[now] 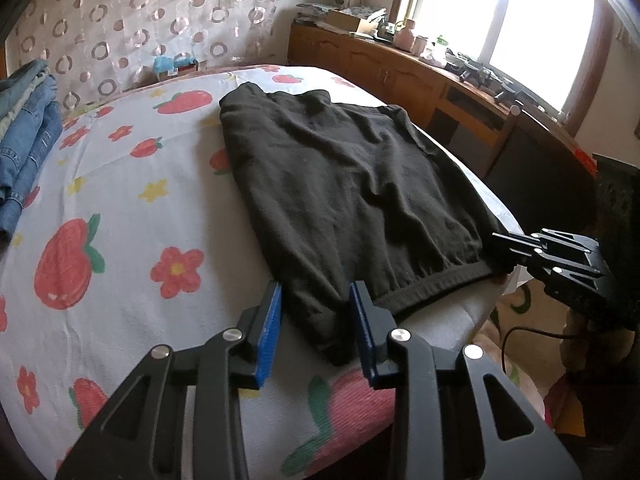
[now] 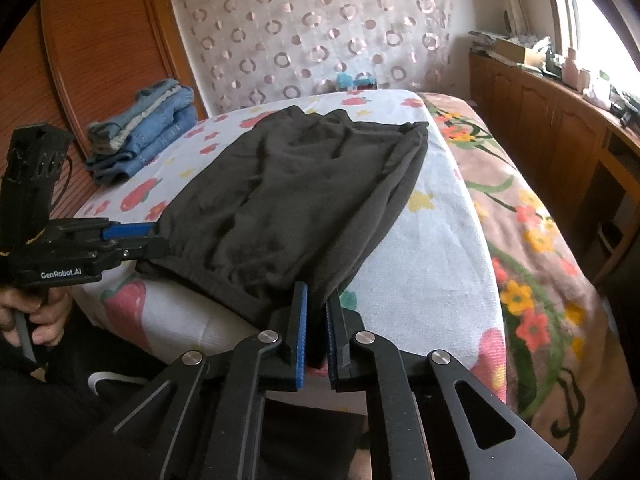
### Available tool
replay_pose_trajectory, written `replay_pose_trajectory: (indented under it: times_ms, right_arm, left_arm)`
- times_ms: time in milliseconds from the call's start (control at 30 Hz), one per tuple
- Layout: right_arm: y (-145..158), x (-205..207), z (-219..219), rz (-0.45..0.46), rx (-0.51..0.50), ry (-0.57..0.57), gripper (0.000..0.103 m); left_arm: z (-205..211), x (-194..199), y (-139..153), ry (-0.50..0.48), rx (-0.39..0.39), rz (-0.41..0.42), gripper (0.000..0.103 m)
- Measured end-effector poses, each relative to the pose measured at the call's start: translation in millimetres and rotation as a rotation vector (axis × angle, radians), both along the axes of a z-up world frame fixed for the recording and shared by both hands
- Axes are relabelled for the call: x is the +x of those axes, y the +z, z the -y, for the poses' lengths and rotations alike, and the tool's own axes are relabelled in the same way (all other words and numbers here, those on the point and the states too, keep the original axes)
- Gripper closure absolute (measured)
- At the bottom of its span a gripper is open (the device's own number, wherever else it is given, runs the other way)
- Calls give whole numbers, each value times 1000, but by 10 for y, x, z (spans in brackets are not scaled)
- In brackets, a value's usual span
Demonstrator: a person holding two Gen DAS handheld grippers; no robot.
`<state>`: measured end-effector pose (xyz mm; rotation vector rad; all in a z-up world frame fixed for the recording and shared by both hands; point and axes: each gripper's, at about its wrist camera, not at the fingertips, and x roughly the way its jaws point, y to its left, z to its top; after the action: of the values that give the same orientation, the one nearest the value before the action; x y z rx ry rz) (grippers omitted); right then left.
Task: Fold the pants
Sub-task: 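Lift the black shorts off the bed with both grippers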
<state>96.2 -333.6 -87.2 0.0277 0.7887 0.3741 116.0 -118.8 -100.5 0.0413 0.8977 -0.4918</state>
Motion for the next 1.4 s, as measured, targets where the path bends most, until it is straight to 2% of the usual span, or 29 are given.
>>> replay_pose_trajectory:
  times_ms: [67,133,200,433,600,900,1033,1167,1267,1400]
  right_arm:
    - [12,-3,-3,7,8,1,98]
    - [33,-13,14,17,14,4,99]
    - [86,-9,0,35,15,12,99]
    - [389,52,-43,97,49,37,99]
    - [824,111,-201,178,64,82,99]
    - [1682,158,-570,329,69,156,99]
    - [1962,154,-702,372,73,192,99]
    - [2125,268,-890,385,68,232,99]
    - [2131,530,-1141,369,10,273,99]
    - [2089,1053,-1354,341,-37,269,99]
  left_arm:
    - [1,-3,-5,-7,-17,-6,81]
    - [-2,-24,3,6,-16,5,95]
    - [-4,-49,46,4,-23,29,99]
    - [-153,-131,524,24,-93,124,100]
    - [-351,-206,1063,44,-128,228,101]
    - [-715,-330,1795,92,-146,383,101]
    - [-860,-318,1971,116,-146,420,101]
    - [-1013,-180,2016,144,-143,432,101]
    - [-1028,124,1963,158,-61,430,101]
    - [-1172,525,1982,190,-54,438,101]
